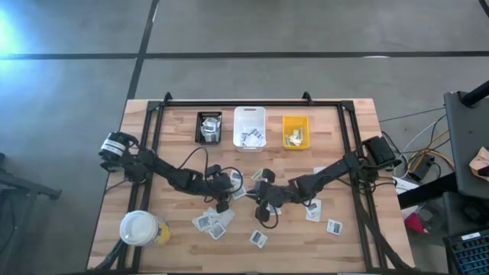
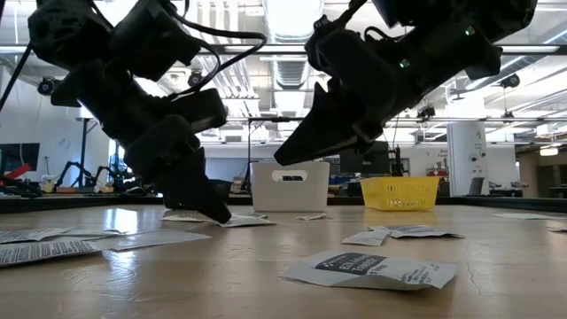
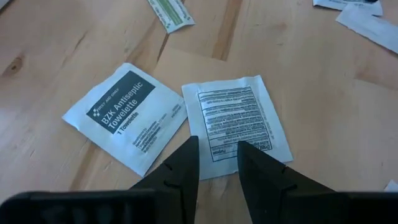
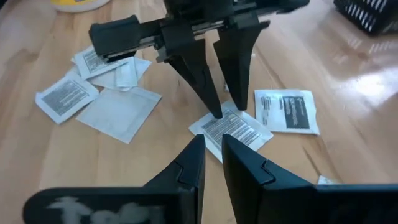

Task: Pick & Place First Aid Supplies
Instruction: Put the towelette pack into the black basket

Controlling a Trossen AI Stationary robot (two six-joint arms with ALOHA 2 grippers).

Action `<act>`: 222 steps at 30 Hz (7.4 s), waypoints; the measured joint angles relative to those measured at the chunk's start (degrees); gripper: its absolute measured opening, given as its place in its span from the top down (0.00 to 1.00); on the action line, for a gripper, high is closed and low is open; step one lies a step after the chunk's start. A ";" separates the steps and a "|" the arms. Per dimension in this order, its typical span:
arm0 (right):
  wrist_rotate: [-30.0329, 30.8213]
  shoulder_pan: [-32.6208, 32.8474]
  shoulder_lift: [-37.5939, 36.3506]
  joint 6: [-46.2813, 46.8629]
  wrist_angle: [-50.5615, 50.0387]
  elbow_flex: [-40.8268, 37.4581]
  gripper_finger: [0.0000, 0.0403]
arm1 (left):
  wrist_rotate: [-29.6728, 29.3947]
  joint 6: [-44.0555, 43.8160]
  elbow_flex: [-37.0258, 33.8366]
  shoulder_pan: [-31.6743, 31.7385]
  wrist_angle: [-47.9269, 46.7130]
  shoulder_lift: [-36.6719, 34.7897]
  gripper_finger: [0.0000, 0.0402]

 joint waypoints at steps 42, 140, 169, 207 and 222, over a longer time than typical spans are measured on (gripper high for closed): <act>-0.04 -0.02 0.00 -12.76 -2.57 0.09 0.87 | -0.39 2.79 0.07 -0.68 -4.73 -1.90 1.00; 12.47 -0.49 11.33 -39.82 -37.37 28.70 0.98 | -5.82 -6.26 -0.94 3.29 -21.83 -28.27 1.00; -15.10 -18.29 2.91 -18.34 -40.04 27.78 0.98 | -8.52 25.24 -0.87 3.50 -26.07 -39.28 0.97; -15.04 -17.93 2.86 -18.30 -38.08 27.89 0.98 | -8.98 21.25 -0.87 3.61 -17.70 -27.82 0.53; -15.08 -16.79 2.86 -18.55 -36.59 29.78 0.98 | -9.35 20.97 -0.85 3.61 -13.59 -27.80 0.54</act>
